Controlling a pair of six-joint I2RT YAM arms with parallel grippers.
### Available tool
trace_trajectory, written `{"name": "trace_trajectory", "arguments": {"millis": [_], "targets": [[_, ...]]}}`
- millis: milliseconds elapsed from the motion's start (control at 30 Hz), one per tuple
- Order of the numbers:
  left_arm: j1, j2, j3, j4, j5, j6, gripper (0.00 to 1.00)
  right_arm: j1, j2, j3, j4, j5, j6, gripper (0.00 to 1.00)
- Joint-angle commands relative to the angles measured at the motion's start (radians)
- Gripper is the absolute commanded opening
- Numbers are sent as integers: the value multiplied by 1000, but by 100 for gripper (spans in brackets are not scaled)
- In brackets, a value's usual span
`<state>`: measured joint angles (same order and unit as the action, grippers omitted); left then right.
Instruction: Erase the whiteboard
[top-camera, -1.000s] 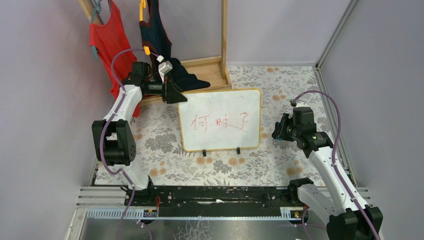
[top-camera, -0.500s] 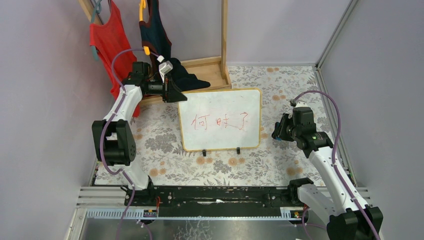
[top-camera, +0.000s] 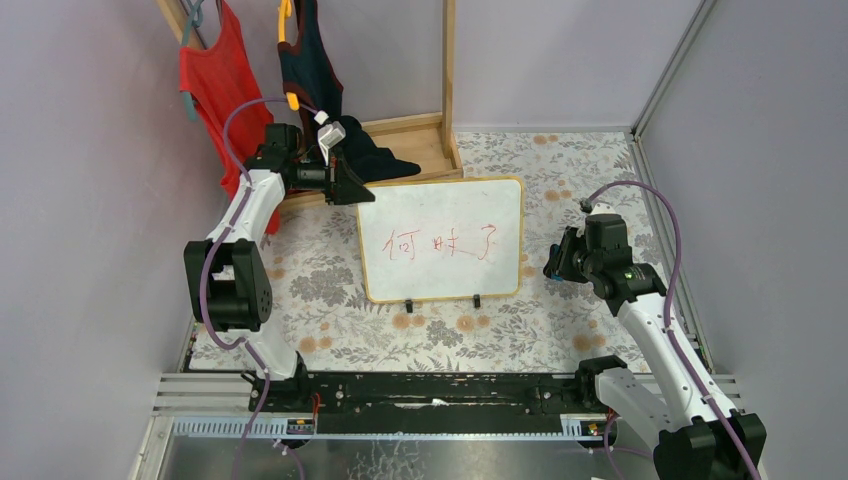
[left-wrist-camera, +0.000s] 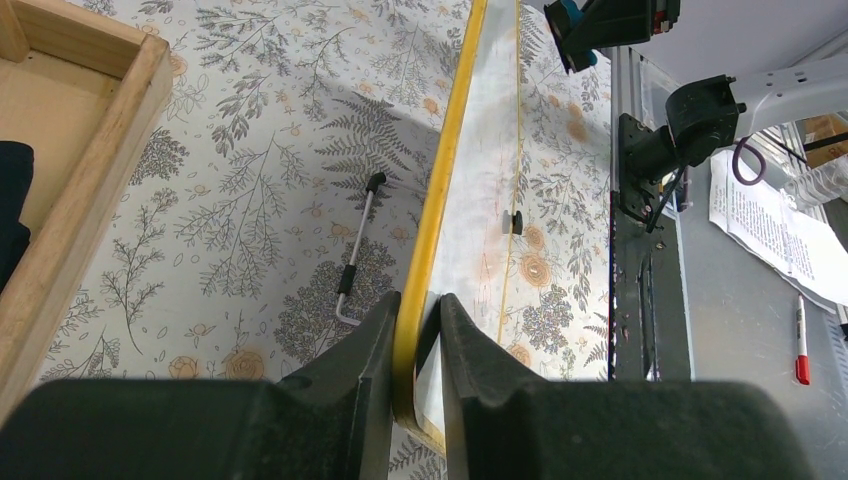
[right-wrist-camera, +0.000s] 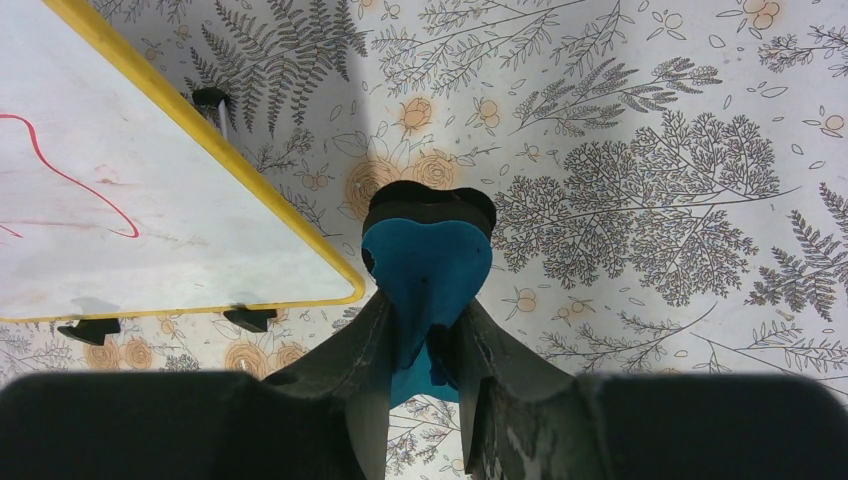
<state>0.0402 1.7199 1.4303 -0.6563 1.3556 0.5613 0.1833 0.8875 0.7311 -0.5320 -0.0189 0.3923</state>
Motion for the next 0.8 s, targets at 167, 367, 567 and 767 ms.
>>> {"name": "trace_trajectory", "arguments": {"millis": [167,367,567,767], "targets": [[-3,32,17,-5,-61,18,0,21,-20,27,50,-17,-9,0],[-2,26,10,-5,-74,17,0,108,-9,91,110,32,-18,0],[-3,15,9,-5,-87,12,0,304,98,171,197,231,-44,0],[-2,10,12,-5,-96,12,0,469,215,150,382,409,-94,0]]}}
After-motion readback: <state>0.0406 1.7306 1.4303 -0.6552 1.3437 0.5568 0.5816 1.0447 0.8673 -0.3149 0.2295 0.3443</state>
